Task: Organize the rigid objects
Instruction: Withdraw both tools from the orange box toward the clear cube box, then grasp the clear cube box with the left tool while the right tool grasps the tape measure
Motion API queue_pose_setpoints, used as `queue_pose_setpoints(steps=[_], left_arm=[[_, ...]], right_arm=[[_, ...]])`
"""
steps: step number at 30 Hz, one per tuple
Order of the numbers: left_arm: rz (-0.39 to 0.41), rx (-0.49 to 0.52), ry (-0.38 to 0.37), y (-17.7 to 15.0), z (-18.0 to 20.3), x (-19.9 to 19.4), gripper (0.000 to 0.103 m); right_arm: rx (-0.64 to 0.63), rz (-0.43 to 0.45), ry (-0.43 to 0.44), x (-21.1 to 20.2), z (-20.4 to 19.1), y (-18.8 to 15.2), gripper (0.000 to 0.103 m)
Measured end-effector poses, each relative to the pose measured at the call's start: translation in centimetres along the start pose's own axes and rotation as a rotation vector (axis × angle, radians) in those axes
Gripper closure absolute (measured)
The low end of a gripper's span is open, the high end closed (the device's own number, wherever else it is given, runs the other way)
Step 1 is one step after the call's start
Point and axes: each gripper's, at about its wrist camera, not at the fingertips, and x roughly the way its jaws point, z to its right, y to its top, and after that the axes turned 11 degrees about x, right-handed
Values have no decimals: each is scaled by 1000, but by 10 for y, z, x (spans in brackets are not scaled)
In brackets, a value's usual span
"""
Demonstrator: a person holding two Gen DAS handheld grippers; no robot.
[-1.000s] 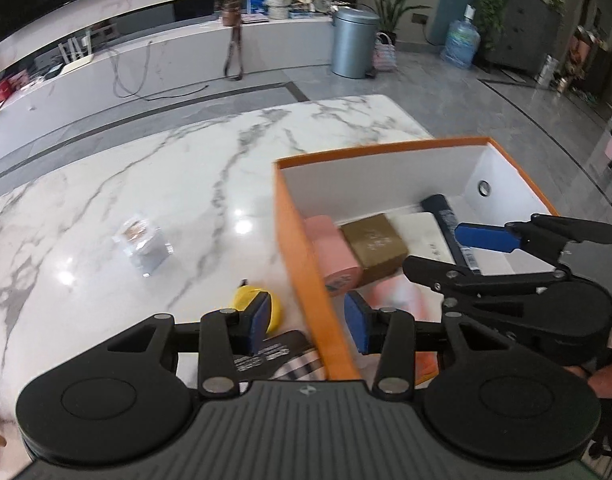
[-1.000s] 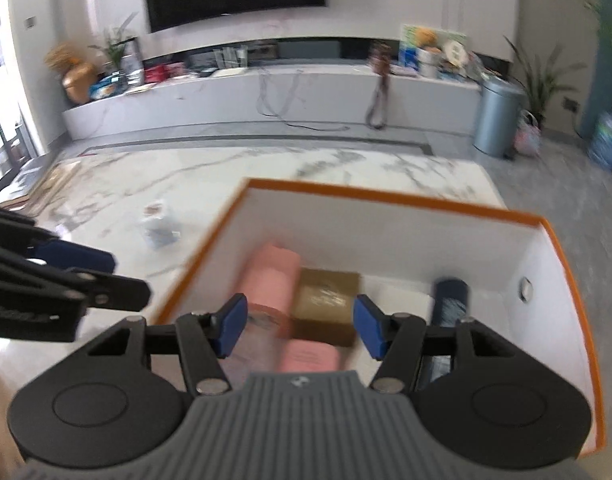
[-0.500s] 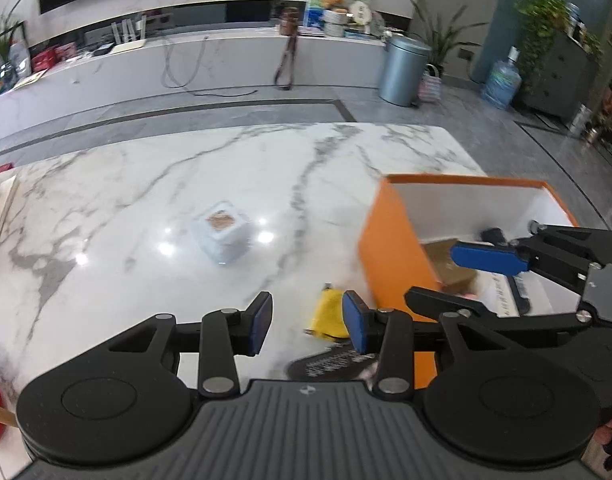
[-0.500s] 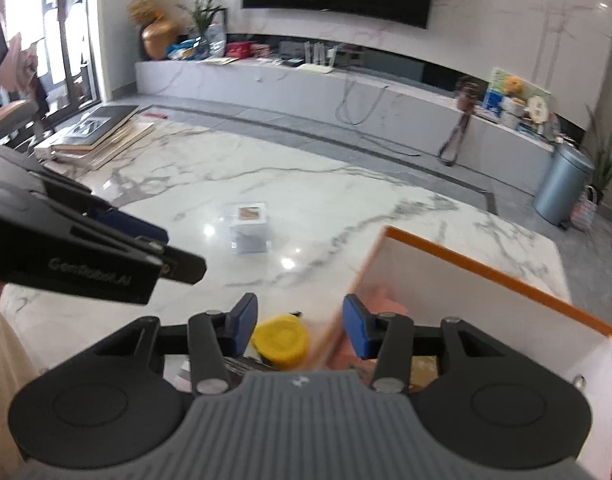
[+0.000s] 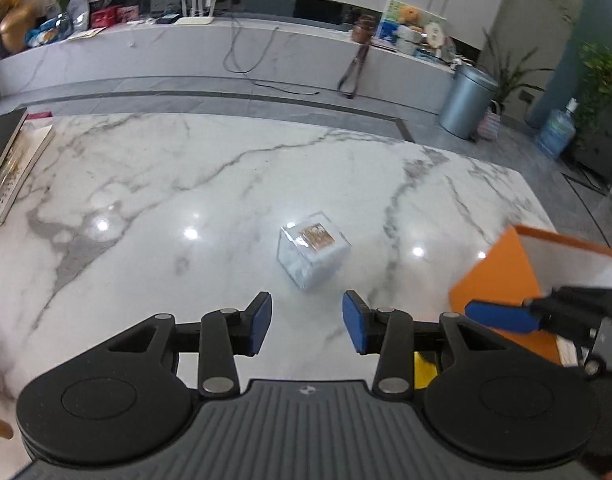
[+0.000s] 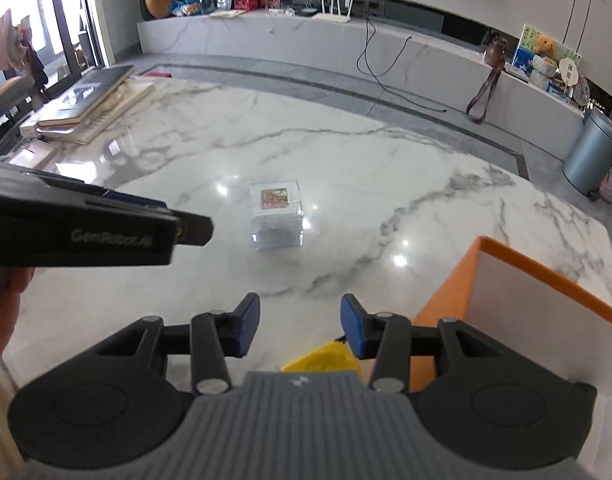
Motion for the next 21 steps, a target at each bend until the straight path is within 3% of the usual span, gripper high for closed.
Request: queue_pose_setpoints(steps=[2, 4, 6, 12, 21], left_arm=[[-3, -18, 8, 6, 2, 10, 46], [0, -31, 4, 12, 6, 21, 34], [0, -39, 15, 16, 8, 31, 28], [-31, -89, 67, 27, 7, 66, 25], [-37, -95, 79, 34, 9, 86, 24]], right_arm=[[5, -14, -20, 11, 3, 6, 58], [22, -30, -33, 22, 8, 13, 60], [23, -43, -35, 30, 11, 19, 61], [-16, -101, -50, 49, 10, 31, 60], [-115, -305, -7, 72, 4, 32, 60]])
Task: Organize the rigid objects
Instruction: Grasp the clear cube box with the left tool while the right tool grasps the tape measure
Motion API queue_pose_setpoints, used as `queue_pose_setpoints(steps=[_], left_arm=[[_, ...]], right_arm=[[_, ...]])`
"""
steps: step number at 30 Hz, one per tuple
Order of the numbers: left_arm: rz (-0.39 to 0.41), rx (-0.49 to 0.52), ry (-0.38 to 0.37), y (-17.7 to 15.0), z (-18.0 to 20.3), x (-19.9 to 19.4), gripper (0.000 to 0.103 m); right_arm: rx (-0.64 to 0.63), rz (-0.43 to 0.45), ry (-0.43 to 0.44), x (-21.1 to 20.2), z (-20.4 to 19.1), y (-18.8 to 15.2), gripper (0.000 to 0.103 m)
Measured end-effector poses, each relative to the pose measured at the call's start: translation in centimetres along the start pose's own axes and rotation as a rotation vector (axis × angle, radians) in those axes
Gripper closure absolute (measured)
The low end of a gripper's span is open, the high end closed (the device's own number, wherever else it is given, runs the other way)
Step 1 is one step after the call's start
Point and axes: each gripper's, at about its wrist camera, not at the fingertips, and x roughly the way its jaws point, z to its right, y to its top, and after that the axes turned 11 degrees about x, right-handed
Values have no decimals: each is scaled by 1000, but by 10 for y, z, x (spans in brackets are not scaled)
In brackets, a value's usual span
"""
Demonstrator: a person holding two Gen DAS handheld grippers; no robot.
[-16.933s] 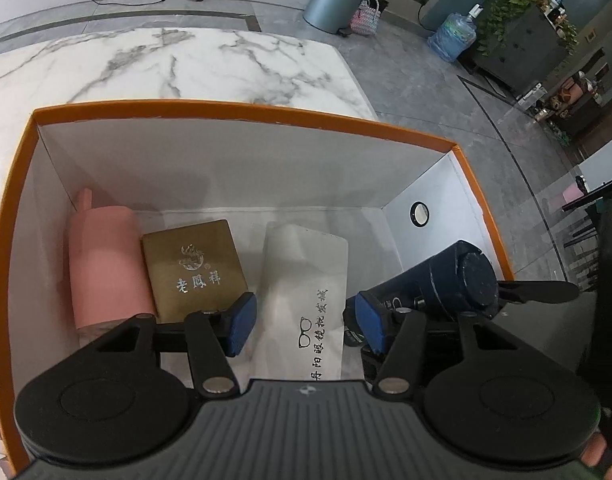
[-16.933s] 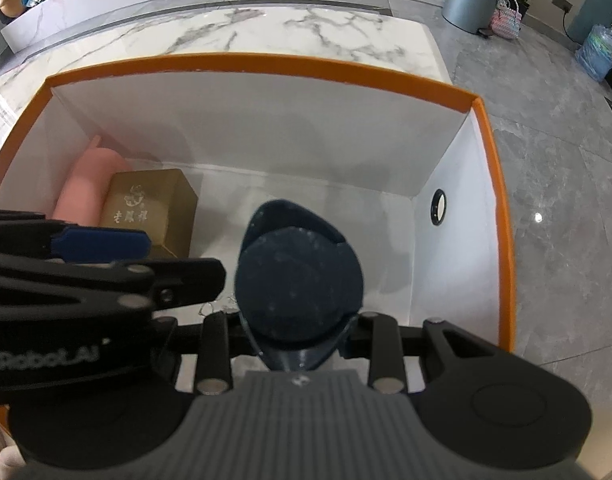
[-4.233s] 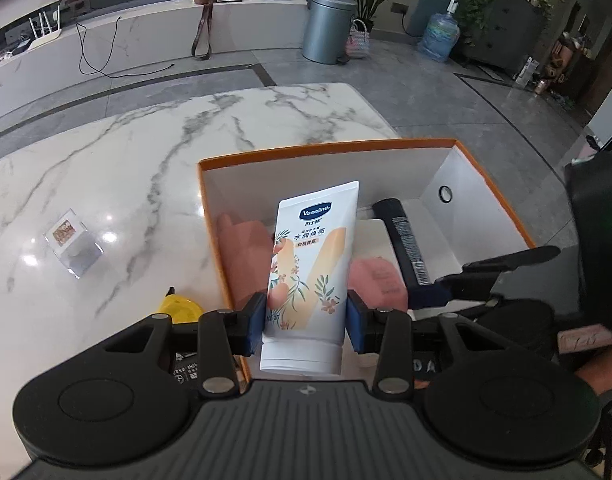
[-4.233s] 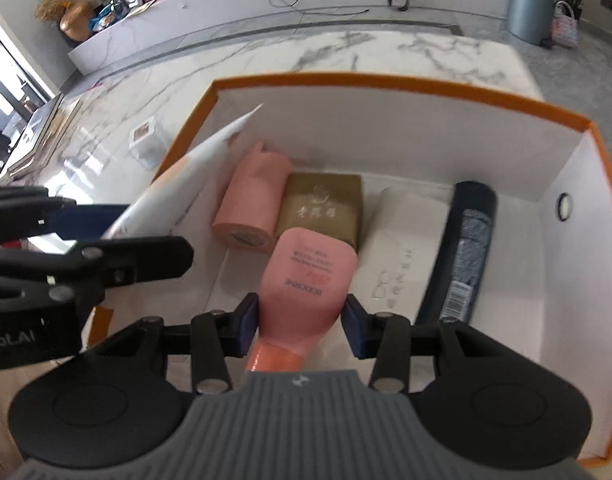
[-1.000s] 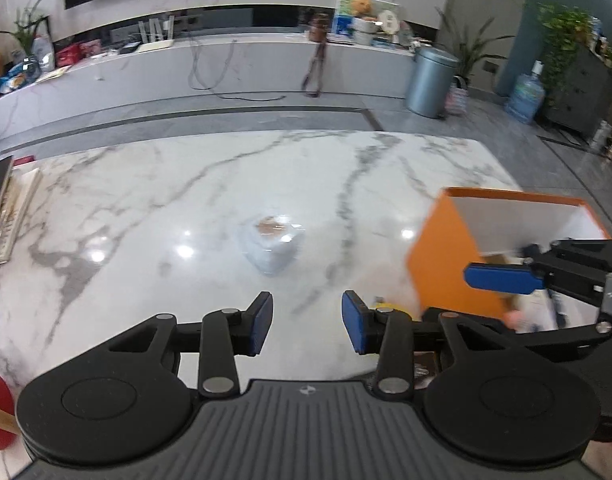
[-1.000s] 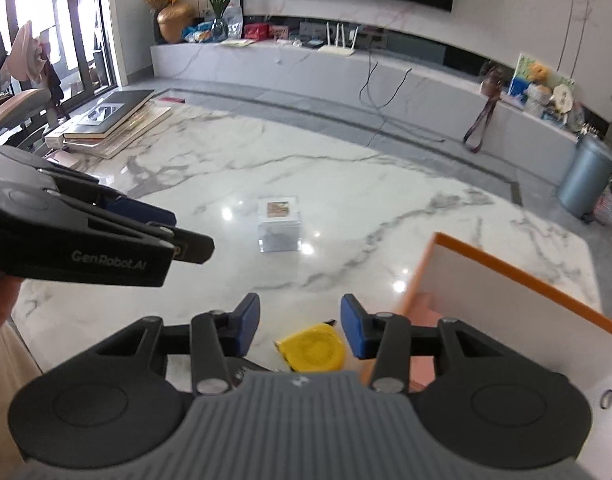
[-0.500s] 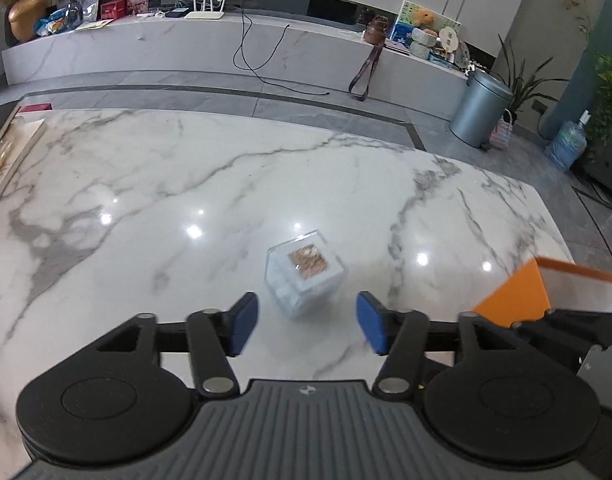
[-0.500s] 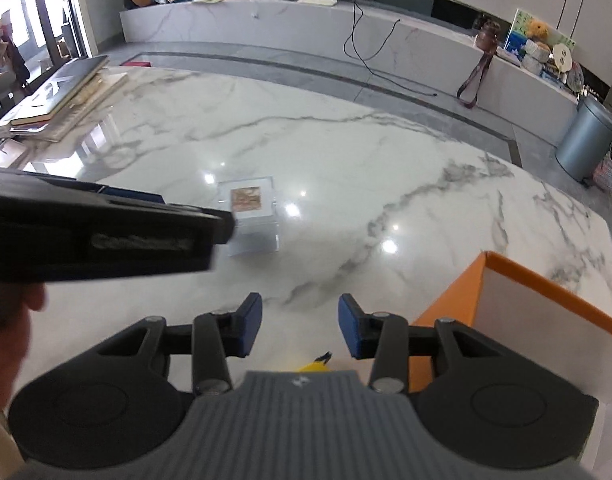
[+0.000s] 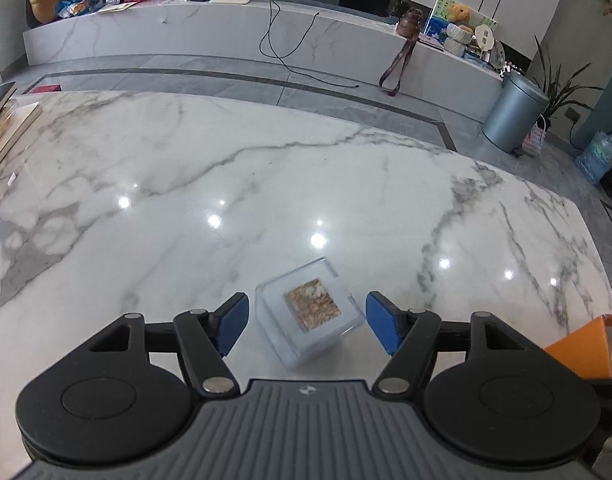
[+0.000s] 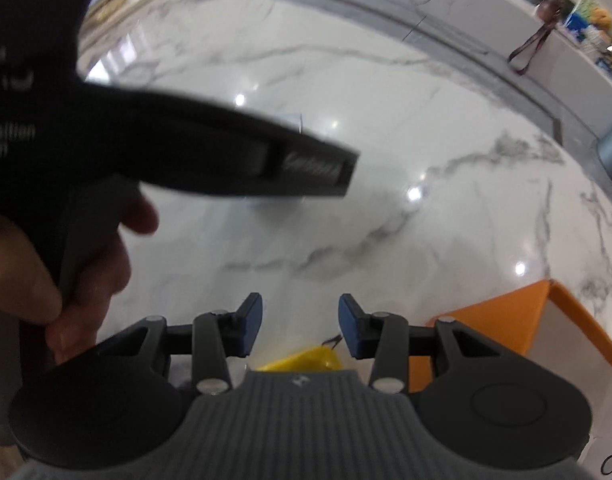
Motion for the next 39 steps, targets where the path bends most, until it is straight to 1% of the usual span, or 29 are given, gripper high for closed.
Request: queue_pose_setpoints(steps=[4, 5, 6, 9, 13, 16, 18, 20, 23, 24, 27, 29, 32, 34, 35, 36, 38, 39], left_arm=[[15, 37, 10, 1, 6, 0, 25], [14, 40, 6, 2, 5, 1, 25], [12, 40, 0, 3, 5, 1, 29], [-4, 48, -24, 4, 1, 0, 30], [-45, 60, -52, 2, -7, -4, 30], [-96, 79, -78, -3, -12, -11, 30], [-127, 84, -94, -8, -16, -16, 30], [-151, 90, -109, -13, -19, -20, 30], [-171, 72, -120, -17, -23, -23, 29], [-170, 62, -120, -18, -24, -24, 28], [-145, 35, -118, -19, -24, -24, 24], [-127, 18, -117, -18, -23, -24, 22], [-130, 32, -94, -19, -16, -22, 20], [-153, 28, -64, -20, -13, -18, 20], [-163, 24, -62, -21, -12, -16, 21], [-172, 23, -58, -21, -12, -14, 24], [-171, 21, -47, -21, -11, -12, 28], [-170, 21, -49, -21, -12, -12, 32]], right_arm=[[-13, -45, -23, 6, 1, 1, 60], [-14, -52, -28, 7, 1, 1, 59], [-14, -59, -27, 7, 2, 0, 59], [-14, -62, -28, 7, 2, -1, 59], [-13, -69, -30, 5, 0, -4, 59], [-18, -83, -25, 6, -1, -7, 59], [-36, -93, -26, 5, -2, -10, 56], [-58, -101, -24, 3, -5, -12, 50], [-76, -112, -28, 2, -8, -15, 49], [-81, -115, -28, 1, -8, -15, 49], [-108, -128, -20, 1, -9, -15, 49], [-144, -144, -16, 0, -11, -16, 49], [-197, -172, -1, -2, -12, -15, 49], [-214, -186, -8, -1, -11, -14, 49], [-229, -191, -16, 0, -12, -14, 49], [-244, -197, -22, 1, -13, -14, 49], [-257, -208, -28, 2, -15, -15, 48], [-261, -212, -30, 3, -16, -15, 47]])
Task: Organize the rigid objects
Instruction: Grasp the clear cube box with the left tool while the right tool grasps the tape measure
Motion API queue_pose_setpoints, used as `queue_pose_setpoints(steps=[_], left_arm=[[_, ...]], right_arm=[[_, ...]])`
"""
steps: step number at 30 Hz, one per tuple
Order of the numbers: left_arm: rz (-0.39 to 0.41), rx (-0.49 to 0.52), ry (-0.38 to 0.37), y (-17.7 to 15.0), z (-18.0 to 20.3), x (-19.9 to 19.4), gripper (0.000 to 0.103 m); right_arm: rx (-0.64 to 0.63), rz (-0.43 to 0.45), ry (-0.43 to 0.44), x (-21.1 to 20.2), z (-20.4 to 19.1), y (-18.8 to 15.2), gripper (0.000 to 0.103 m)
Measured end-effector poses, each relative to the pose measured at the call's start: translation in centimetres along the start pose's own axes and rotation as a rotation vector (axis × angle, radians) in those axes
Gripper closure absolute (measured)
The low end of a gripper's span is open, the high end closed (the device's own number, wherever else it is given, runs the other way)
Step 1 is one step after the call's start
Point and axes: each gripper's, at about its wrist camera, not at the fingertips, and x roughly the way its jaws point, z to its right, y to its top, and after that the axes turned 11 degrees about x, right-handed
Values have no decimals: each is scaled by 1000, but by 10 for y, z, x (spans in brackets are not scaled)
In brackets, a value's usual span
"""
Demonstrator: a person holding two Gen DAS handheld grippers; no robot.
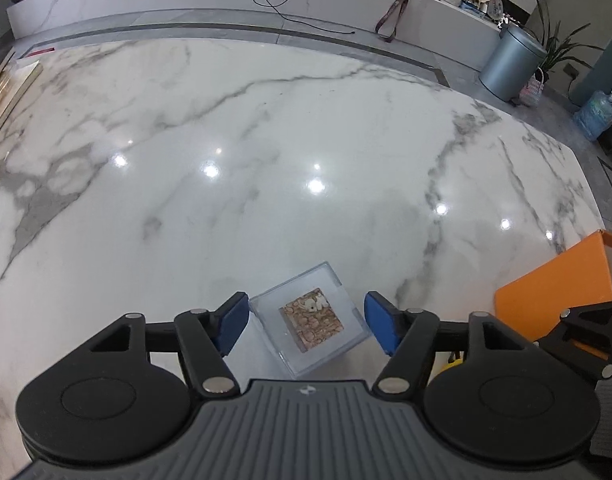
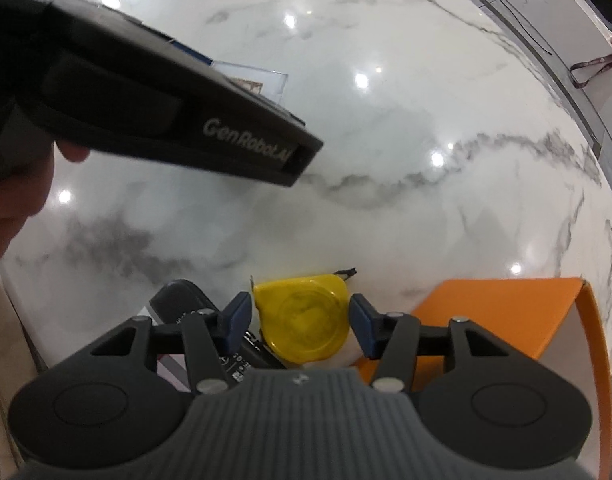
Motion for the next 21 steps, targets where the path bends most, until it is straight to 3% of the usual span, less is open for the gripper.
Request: queue_pose_setpoints(steps=[3, 10, 15, 21], left_arm=[[-10, 6, -24, -1, -3, -2, 35], [-79, 142, -70, -9, 2, -7, 33], [-90, 176, -41, -15, 10, 0, 27], [-86, 189, -20, -18, 12, 3, 41]], right_arm=[[-10, -15, -6, 4, -2, 2, 45], [-8, -41, -1, 17, 1, 5, 45], [-8, -45, -10, 18, -1, 5, 45], [-11, -43, -14, 21, 1, 7, 47]])
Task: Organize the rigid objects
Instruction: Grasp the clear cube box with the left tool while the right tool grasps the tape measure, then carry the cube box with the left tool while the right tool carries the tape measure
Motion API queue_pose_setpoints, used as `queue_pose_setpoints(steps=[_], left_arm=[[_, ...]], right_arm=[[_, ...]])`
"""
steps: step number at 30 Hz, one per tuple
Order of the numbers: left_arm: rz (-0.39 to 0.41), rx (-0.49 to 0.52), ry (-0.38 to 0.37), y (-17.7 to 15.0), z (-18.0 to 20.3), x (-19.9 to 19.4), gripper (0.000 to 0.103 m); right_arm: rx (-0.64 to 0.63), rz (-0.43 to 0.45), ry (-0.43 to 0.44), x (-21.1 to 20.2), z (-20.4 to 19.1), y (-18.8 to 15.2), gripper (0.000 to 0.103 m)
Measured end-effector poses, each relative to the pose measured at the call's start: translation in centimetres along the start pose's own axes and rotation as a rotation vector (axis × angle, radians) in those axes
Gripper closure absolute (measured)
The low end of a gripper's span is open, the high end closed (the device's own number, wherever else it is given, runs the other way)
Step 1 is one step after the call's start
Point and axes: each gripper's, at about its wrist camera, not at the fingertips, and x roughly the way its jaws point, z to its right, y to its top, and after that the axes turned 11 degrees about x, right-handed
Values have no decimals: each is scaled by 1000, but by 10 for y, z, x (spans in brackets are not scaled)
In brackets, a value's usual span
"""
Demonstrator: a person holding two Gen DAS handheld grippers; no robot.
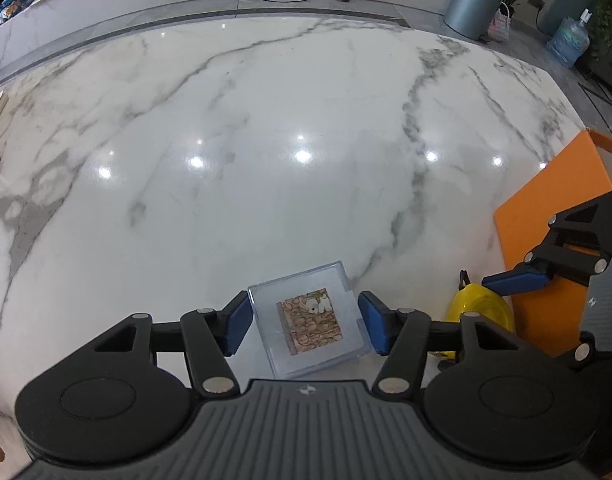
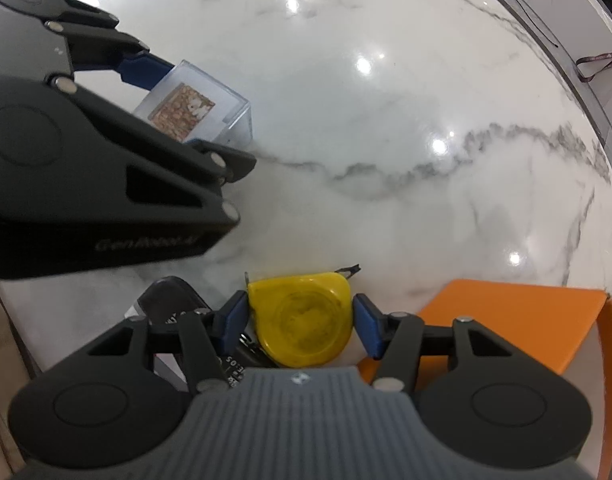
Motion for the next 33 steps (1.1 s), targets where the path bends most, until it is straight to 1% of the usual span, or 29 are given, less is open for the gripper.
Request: queue_pose_setpoints(steps=[3, 6, 7, 12, 17, 22, 25, 28, 33], left_arm=[[-9, 16, 24, 0, 3, 3, 50], [-10, 46, 66, 0, 8, 9, 50], [-10, 51, 69, 0, 9, 8, 50], [32, 34, 65, 0, 4, -3, 50], [81, -13, 15, -2, -3, -23, 50], [106, -39, -7, -7, -5, -39, 50], [120, -31, -15, -10, -1, -52, 50], [139, -10, -5, -10, 5, -66, 50], [191, 17, -20, -6, 21, -95, 50]], right_arm=[[4, 11, 0, 1, 1, -2, 47], [4, 27, -13, -1, 0, -3, 48], [4, 38, -15, -3, -1, -4, 48], [5, 98, -29, -13, -4, -11, 48], [-6, 162, -38, -33, -13, -17, 48], [13, 220, -27, -59, -15, -19, 48], [7, 251, -39, -74, -15, -22, 48], [15, 282, -46, -90, -12, -27, 48], [34, 332, -61, -120, -4, -45, 48]])
